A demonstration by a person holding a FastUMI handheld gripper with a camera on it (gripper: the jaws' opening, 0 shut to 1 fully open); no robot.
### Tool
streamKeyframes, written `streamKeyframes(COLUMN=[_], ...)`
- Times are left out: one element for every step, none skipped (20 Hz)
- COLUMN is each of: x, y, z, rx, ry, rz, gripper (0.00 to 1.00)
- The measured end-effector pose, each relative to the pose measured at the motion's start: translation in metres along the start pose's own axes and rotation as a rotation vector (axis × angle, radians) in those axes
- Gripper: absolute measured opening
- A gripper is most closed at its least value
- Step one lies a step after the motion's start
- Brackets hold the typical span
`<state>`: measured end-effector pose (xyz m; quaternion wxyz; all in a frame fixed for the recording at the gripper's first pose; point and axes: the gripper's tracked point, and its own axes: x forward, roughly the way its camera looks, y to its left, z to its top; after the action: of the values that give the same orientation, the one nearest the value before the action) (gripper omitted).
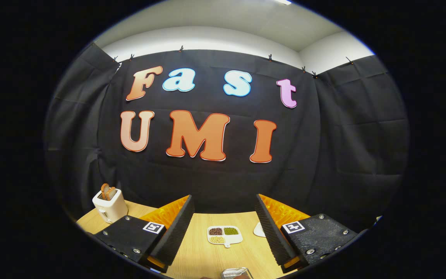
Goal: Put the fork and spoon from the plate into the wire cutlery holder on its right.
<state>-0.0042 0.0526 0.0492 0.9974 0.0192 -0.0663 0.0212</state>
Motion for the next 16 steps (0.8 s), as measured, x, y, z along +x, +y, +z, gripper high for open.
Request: streamKeyframes(x=[0.0,-0.001,-0.002,-0.004,-0.005,-0.007,-0.009,-0.011,-0.013,-0.016,-0.02,-0.023,-0.027,-0.031,-0.035,-0.039], y=[0.011,0.025,0.039,0.053,0.067,0.081,0.095,0.107,0.119,0.131,0.141,0.15,0.16,0.168,0.177,0.185], z=[-0.005,-0.012,-0.021,-0.029,-0.038,-0.046,-0.054,-0.062,-0.072,-0.082,-0.094,-0.103,-0.113,-0.124,-0.136,-0.148], rx=[-0.004,-0.01,-0.018,-0.025,-0.033,-0.04,-0.048,-0.056,-0.063,-0.067,-0.067,-0.062,-0.057,-0.054,-0.053,-0.056], ry=[0.016,0.041,0.072,0.1,0.131,0.159,0.185,0.209,0.24,0.275,0.311,0.346,0.381,0.421,0.463,0.504], rz=[0.027,0.061,0.096,0.128,0.16,0.19,0.219,0.244,0.268,0.293,0.313,0.332,0.348,0.361,0.376,0.388], gripper=[0.95,0.95,0.95,0.95,0.95,0.95,0.95,0.95,0.95,0.95,0.95,0.95,0.95,0.95,0.95,0.95])
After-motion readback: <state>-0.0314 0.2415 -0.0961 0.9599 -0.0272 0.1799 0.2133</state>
